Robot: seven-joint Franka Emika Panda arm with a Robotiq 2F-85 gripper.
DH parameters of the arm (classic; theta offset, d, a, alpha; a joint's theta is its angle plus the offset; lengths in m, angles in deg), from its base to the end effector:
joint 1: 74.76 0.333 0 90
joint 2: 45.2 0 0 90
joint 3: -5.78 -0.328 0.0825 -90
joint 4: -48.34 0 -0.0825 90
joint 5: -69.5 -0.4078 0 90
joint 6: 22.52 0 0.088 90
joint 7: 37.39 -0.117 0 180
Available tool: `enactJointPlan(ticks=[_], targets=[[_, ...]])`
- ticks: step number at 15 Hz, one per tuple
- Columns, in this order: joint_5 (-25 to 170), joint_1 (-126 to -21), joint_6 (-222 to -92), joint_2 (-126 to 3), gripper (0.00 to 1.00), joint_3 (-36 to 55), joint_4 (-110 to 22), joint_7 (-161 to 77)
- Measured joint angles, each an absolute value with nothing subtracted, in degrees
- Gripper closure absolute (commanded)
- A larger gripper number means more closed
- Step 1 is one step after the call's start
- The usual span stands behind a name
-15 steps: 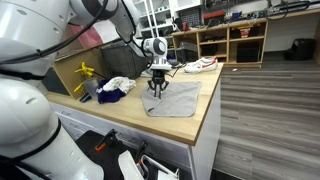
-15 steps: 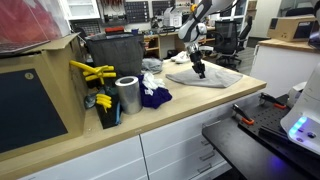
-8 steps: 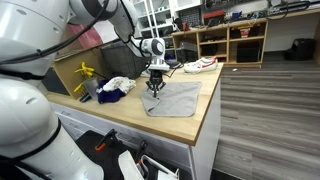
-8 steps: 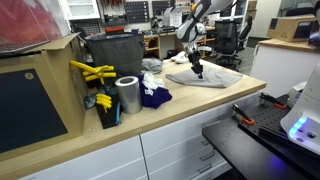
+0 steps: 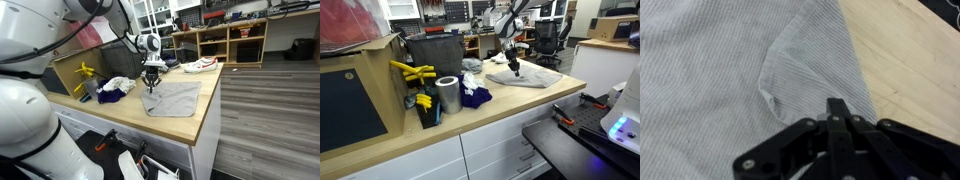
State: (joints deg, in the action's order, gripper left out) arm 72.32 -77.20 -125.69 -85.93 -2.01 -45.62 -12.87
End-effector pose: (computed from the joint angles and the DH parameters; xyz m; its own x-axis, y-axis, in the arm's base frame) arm 0.6374 0.0497 0.1571 0.7336 0.5116 -0.4474 0.4390 -0.8592 -0.2627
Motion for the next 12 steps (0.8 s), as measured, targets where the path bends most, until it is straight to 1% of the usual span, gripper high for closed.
enactJointPlan(ticks=[4,6,7,8,10,12], targets=[[73.02,-76.84,-126.16,-85.22,0.35,-1.99,-47.19,-12.87],[73.58,-76.76,-127.06,-85.22,0.74,-1.94,-48.3,-12.87],[73.85,-76.74,-127.66,-85.21,0.76,-1.94,-48.93,-12.87],[74.13,-76.72,-128.22,-85.21,0.82,-1.94,-49.53,-12.86],[74.85,-76.72,-129.29,-85.21,0.99,-1.93,-50.51,-12.86],[75.39,-76.72,-130.14,-85.15,1.0,-1.85,-51.09,-12.85]])
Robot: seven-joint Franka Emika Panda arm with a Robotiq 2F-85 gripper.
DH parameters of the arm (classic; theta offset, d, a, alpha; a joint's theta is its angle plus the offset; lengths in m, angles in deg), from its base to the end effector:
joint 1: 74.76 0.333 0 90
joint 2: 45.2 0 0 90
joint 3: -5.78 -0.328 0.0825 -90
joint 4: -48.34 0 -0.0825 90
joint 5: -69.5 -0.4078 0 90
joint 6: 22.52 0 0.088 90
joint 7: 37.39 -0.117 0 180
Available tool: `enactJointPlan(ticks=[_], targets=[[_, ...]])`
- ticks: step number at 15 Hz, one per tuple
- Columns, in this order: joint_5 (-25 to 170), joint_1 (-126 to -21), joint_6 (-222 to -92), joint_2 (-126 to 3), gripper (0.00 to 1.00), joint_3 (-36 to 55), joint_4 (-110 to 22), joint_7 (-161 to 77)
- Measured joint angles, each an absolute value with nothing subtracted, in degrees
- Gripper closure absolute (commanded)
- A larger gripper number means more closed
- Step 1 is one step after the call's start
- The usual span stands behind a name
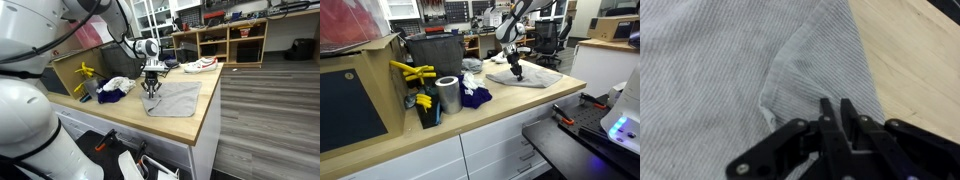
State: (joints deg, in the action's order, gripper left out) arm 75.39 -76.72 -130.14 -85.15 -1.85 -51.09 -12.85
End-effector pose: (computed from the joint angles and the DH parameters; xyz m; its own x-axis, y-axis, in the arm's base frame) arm 0.6144 0.0503 0.1328 0.7076 0.5322 -0.4648 0.4828 -0.8445 -0.2319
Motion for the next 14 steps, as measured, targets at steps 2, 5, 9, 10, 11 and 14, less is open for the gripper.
enactJointPlan(ticks=[2,5,9,10,11,14], targets=[[75.49,-76.76,-130.57,-84.93,1.0,-1.77,-51.47,-12.85],[75.49,-76.77,-130.74,-84.24,1.0,-1.83,-51.79,-12.85],[74.0,-76.71,-130.74,-81.88,1.0,-3.15,-52.95,-11.71],[73.01,-76.68,-130.73,-81.13,1.0,-3.9,-53.45,-11.49],[71.85,-76.6,-130.66,-80.42,1.0,-4.73,-53.97,-11.31],[67.98,-75.88,-129.28,-78.45,0.73,-7.3,-55.7,-10.57]])
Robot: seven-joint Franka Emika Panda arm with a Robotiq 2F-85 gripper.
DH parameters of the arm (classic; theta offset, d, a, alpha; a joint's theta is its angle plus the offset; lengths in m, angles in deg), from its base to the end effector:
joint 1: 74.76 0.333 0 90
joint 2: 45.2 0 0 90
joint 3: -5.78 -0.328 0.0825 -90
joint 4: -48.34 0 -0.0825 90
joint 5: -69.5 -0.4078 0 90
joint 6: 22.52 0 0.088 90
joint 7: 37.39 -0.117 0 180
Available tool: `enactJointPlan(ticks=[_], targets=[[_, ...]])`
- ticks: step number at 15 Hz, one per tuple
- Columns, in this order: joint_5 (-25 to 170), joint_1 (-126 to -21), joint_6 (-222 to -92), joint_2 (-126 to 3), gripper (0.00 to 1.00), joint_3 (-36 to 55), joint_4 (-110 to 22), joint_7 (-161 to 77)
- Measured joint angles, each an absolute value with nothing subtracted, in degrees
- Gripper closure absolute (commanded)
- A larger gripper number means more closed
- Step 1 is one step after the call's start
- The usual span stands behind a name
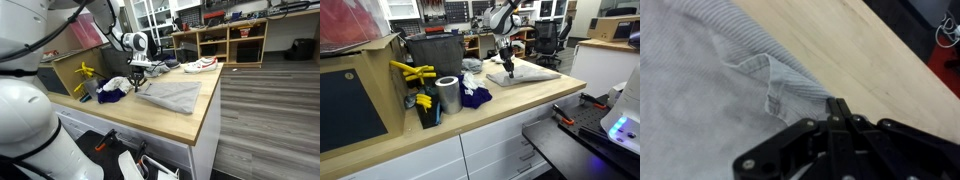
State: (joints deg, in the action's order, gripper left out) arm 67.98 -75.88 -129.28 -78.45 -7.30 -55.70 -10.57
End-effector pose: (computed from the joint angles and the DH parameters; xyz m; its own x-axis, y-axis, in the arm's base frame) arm 0.5917 0.1246 0.1816 0.6862 0.6218 -0.3774 0.5159 -0.7819 -0.3501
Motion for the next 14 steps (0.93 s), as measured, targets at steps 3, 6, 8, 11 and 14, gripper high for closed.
enactJointPlan(ticks=[3,6,8,11,14], targets=[[65.55,-74.34,-125.7,-76.48,0.59,-9.57,-58.22,-9.38],[64.6,-72.58,-122.57,-74.5,0.36,-10.56,-61.03,-8.04],[64.53,-72.06,-121.21,-73.63,0.21,-10.56,-62.14,-7.73],[64.54,-72.18,-121.14,-73.03,0.01,-8.83,-62.48,-7.8],[64.54,-73.35,-122.63,-72.9,0.0,-5.02,-62.08,-8.36]])
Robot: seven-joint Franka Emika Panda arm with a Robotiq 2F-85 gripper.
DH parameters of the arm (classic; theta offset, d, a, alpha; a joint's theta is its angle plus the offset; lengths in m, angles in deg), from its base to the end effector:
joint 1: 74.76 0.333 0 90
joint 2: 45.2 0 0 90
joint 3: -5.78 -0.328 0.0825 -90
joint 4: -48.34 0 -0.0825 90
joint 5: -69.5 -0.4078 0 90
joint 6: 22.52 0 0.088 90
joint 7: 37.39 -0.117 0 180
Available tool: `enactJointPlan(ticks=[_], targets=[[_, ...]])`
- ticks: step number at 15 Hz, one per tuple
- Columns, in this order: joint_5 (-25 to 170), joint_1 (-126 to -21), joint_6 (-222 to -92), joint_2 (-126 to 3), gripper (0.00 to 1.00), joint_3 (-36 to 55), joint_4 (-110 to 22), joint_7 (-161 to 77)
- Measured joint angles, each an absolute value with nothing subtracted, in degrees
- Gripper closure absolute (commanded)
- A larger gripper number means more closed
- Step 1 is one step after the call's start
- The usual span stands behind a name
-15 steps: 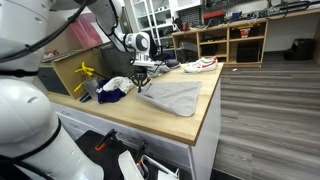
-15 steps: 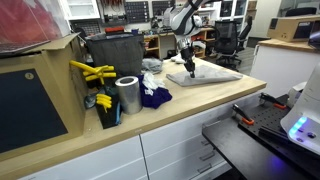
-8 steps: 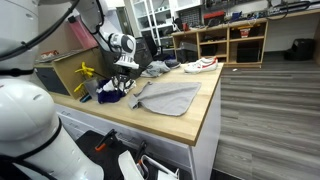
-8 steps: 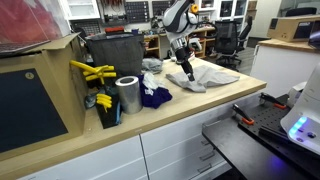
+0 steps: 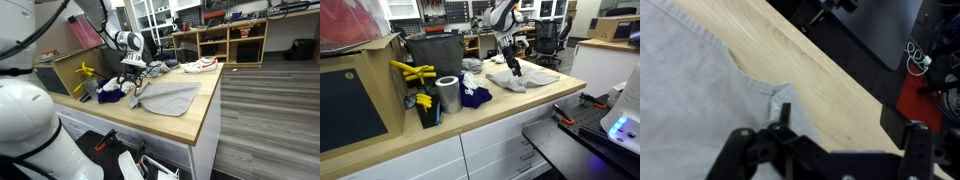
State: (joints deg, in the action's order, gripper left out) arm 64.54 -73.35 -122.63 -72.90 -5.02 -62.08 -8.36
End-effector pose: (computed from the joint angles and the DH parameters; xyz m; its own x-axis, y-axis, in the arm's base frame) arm 0.5436 0.1267 0.1957 0.6124 0.6410 -0.4627 0.4835 -0.7667 -0.4223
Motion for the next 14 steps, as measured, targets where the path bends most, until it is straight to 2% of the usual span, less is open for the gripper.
enactJointPlan(ticks=[5,14], targets=[[64.54,-76.58,-124.39,-73.42,0.0,-1.27,-60.35,-8.35],[63.55,-75.86,-126.26,-78.33,0.0,-2.18,-57.55,-8.63]])
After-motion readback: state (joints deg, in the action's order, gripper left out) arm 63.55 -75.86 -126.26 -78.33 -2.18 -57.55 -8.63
